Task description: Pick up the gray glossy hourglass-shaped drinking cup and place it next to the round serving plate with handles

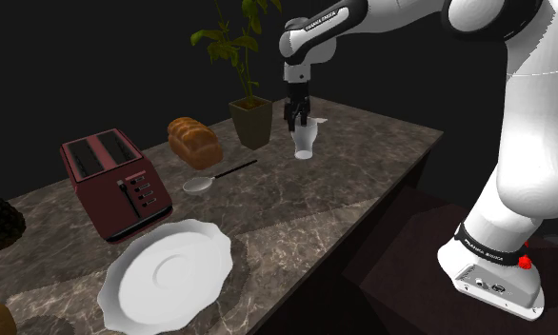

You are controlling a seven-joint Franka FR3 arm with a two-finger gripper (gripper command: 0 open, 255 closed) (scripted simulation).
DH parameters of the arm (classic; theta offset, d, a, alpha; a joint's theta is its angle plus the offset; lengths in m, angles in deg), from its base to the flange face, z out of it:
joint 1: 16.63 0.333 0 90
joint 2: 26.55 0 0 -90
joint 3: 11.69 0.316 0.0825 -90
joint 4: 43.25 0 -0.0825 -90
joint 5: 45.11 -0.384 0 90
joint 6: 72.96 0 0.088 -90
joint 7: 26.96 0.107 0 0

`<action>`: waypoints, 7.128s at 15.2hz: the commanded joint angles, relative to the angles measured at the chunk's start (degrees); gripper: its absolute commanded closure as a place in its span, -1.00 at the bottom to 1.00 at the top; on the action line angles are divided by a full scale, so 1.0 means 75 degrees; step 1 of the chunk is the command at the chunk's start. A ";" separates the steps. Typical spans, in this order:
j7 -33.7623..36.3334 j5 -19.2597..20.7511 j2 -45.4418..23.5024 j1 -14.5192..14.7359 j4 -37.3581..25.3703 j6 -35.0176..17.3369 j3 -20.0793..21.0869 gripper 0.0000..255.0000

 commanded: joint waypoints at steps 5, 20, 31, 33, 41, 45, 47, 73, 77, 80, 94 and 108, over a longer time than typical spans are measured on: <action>-0.0012 -0.0010 -0.0003 0.0010 0.0154 -0.0162 0.0007 -1.00; 0.0015 0.0004 0.0065 0.0009 0.0042 0.0016 0.0003 1.00; 0.0156 0.0057 0.0319 -0.0005 -0.0733 0.1036 -0.0012 1.00; 0.0181 0.0064 0.0345 -0.0009 -0.0901 0.1228 -0.0013 1.00; 0.0281 0.0078 0.0379 -0.0028 -0.1672 0.2027 -0.0019 1.00; 0.0332 0.0079 0.0349 -0.0041 -0.2125 0.2447 -0.0020 1.00; 0.0357 0.0077 0.0320 -0.0049 -0.2371 0.2663 -0.0021 1.00; 0.2585 -0.0029 0.1455 0.1264 -0.2067 0.3152 0.0797 1.00; 0.3261 -0.0070 0.1629 0.1658 -0.1813 0.2951 0.1101 1.00; 0.3778 -0.0092 0.1672 0.1954 -0.1736 0.2822 0.1336 1.00; 0.5048 -0.0093 0.1572 0.2754 -0.1183 0.1918 0.1948 1.00; 0.4799 -0.0138 0.1615 0.2762 0.0302 0.0497 0.1949 1.00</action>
